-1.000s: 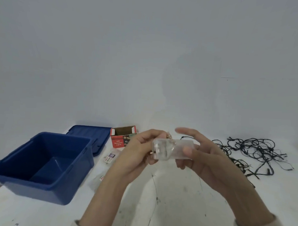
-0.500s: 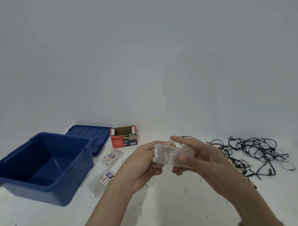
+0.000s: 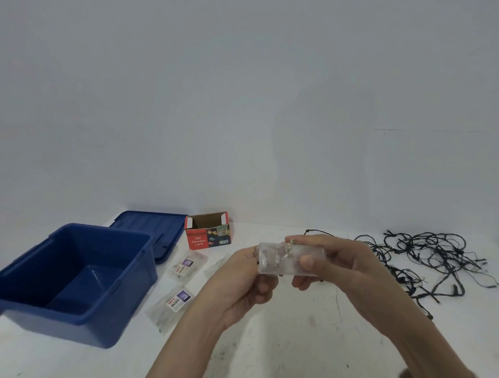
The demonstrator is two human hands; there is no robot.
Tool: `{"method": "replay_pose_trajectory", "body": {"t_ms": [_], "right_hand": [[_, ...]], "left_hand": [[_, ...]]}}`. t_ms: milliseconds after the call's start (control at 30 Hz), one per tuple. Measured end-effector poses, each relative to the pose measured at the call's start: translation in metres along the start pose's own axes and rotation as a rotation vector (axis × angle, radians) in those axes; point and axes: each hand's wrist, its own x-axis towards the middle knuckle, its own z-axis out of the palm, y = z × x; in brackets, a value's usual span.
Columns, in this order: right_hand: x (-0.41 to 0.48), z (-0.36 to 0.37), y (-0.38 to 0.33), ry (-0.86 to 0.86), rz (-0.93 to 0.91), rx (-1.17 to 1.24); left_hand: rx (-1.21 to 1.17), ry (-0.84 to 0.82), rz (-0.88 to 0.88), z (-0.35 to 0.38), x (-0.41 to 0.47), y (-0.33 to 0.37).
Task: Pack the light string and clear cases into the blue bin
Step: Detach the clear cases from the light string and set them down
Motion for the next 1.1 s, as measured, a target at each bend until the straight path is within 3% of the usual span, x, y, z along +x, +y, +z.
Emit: {"method": "replay_pose_trajectory", "body": {"t_ms": [167, 267, 333, 467, 533, 600, 700, 800, 967, 1100], "right_hand": [[0.005, 0.005, 0.001, 0.279, -0.115, -0.002], [0.011, 0.006, 0.008, 0.476, -0.287, -0.278], [0.014, 0.002, 0.013, 0.554, -0.427, -0.574], [0.017, -0.009, 0.018, 0.494, -0.473, -0.887], [0.015, -0.011, 0.019, 0.377, -0.397, -0.904], [0.010, -0.012, 0.018, 0.209, -0.278, -0.793], [-0.001, -0.013, 0.005, -0.075, -0.081, -0.246], [-0.005, -0.016, -0.003, -0.119, -0.062, 0.058], [0.004, -0.006, 0.000, 0.139, -0.078, 0.303], [0.008, -0.006, 0.003, 0.458, -0.136, 0.013]], "left_hand": [[0.068, -0.029, 0.174, 0.006, -0.005, -0.003], [0.225, -0.046, 0.153, 0.008, -0.009, -0.010], [0.474, -0.023, 0.174, 0.008, -0.015, -0.009], [1.068, 0.155, 0.429, 0.002, -0.026, 0.006], [1.295, 0.213, 0.663, -0.001, -0.028, 0.019], [1.368, 0.227, 0.841, -0.004, -0.024, 0.029], [1.106, 0.174, 0.754, -0.008, -0.011, 0.036], [0.639, 0.095, 0.548, -0.013, 0.000, 0.029], [0.182, -0.099, 0.238, 0.001, 0.000, -0.002], [0.311, -0.073, 0.142, 0.006, -0.006, -0.006]]}}
